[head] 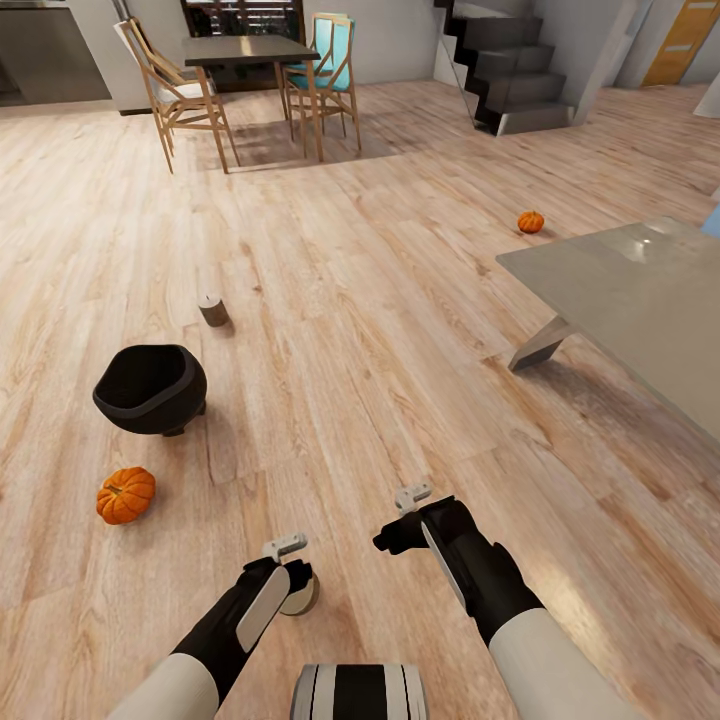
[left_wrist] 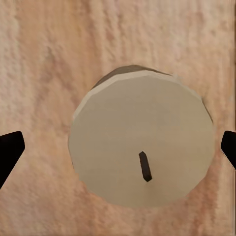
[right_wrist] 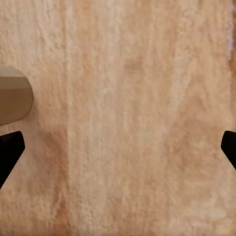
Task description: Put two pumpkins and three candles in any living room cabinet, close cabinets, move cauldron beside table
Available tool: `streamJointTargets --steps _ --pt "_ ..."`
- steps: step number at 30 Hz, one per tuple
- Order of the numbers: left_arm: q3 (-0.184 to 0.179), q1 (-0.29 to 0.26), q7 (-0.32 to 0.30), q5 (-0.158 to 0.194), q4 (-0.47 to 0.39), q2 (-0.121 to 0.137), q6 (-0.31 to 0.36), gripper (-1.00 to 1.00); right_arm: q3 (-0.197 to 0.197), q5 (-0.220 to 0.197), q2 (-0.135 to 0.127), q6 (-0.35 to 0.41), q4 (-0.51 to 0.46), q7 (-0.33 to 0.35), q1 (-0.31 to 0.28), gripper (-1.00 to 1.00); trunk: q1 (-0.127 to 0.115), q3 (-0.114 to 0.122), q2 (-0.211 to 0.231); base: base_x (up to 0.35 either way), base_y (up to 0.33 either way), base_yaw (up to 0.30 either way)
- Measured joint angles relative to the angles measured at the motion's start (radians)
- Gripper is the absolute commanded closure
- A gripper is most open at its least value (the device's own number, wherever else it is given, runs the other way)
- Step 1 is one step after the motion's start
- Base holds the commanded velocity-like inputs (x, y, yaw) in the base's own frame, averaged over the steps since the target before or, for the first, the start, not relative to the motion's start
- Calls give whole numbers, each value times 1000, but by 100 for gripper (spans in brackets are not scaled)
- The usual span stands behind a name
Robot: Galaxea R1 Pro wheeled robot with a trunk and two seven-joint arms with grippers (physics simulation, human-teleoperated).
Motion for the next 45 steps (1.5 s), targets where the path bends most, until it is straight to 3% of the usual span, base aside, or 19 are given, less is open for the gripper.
streamJointTargets --steps 7,24,45 --pt "-2 0 -4 1 -12 0 0 -100 0 -1 1 0 1 0 0 -100 1 -11 -1 0 0 0" --pt "-2 0 -5 1 -10 0 -2 -100 0 -2 2 0 1 0 0 -100 1 -12 -1 0 0 -42" --pt "-3 0 -6 11 -24 -1 -9 -100 0 -2 2 0 2 0 1 -100 9 -81 -5 0 0 -6"
